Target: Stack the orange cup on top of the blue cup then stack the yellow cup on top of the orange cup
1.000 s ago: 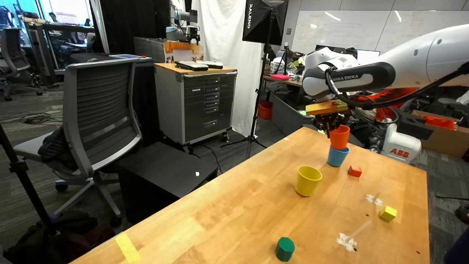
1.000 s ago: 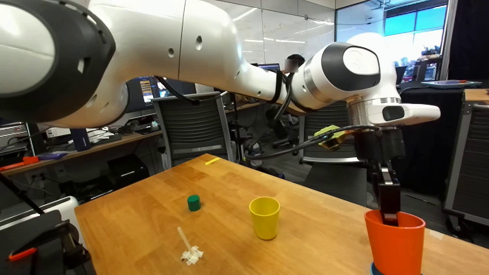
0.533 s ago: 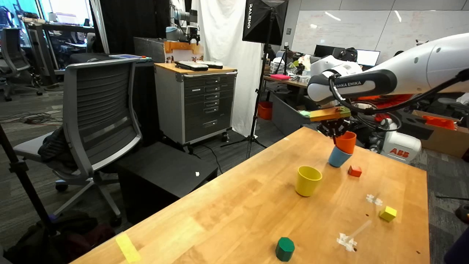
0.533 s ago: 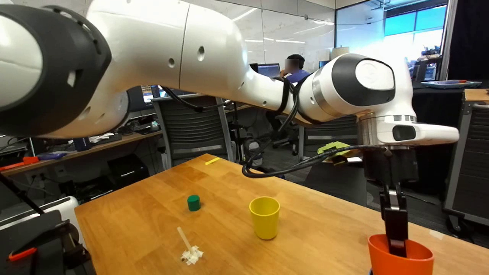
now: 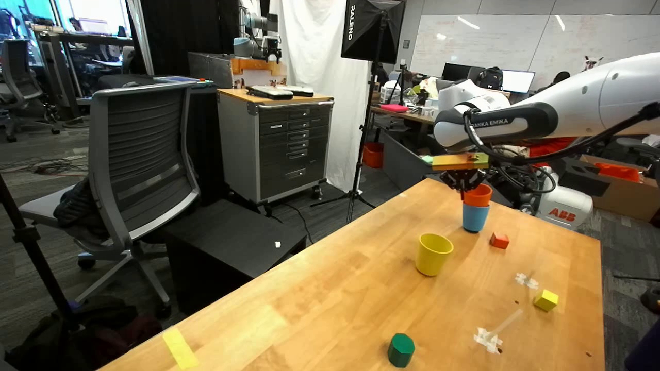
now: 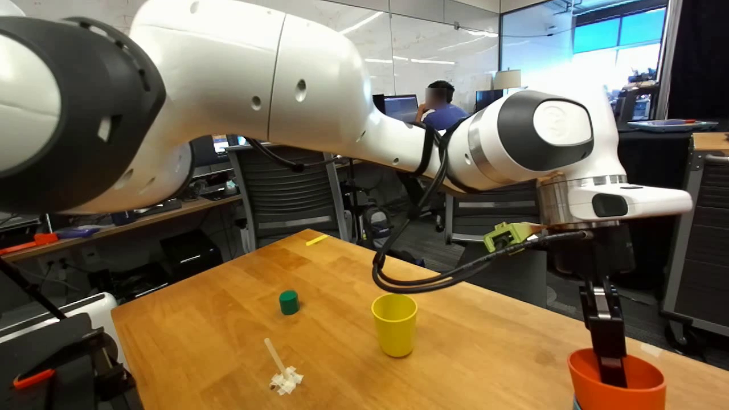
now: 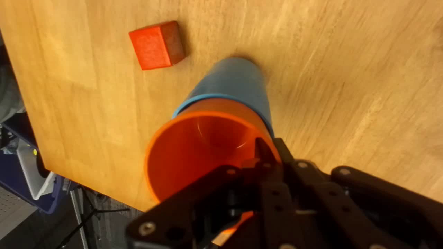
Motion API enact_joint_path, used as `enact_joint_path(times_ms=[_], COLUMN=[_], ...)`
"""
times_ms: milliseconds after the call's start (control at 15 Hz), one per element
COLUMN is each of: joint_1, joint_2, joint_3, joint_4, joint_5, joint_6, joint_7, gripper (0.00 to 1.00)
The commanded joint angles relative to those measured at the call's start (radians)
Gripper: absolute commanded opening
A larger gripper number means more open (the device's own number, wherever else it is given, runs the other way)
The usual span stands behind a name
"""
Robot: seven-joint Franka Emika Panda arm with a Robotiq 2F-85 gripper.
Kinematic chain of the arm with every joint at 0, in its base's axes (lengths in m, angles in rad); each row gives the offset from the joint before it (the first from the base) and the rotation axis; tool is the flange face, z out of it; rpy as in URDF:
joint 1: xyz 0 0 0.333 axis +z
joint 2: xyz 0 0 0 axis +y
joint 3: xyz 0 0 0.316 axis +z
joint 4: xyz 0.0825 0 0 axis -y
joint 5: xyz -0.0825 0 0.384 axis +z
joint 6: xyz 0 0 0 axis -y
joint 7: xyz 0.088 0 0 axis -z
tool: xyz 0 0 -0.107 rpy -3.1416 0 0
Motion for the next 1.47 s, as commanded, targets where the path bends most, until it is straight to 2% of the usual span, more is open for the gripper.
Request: enact_joint_path(times_ms=[0,533,600,733,933,1000,1267,1333,1400], joint_1=[-0.008,-0.01,-0.011,-0.012,-0.015,-0.012,-0.019,-0.02,-0.022], joint_2=[0.034,0.042,0.041,0.046,0.065,0.047,0.054,0.054,0.054], joint_3=[0.008,0.014,0.017,0.021,0.026,0.028,0.038,0.039,0.039], joint_4=[0.025,0.011,0.01,0.016,0.022,-0.016,-0.034,-0.039,-0.044], joint_5=[0.018,0.026,0.029,0.036,0.049,0.046,0.046,0.045,0.044], joint_6=[0.079,0.123,0.117,0.123,0.15,0.176,0.222,0.234,0.254], joint_7=[0.021,0.028,0.03,0.031,0.03,0.034,0.036,0.035,0.035], gripper=[0.01,0.01,0.3,0.36,0.61,0.67,0.98,1.0,0.92])
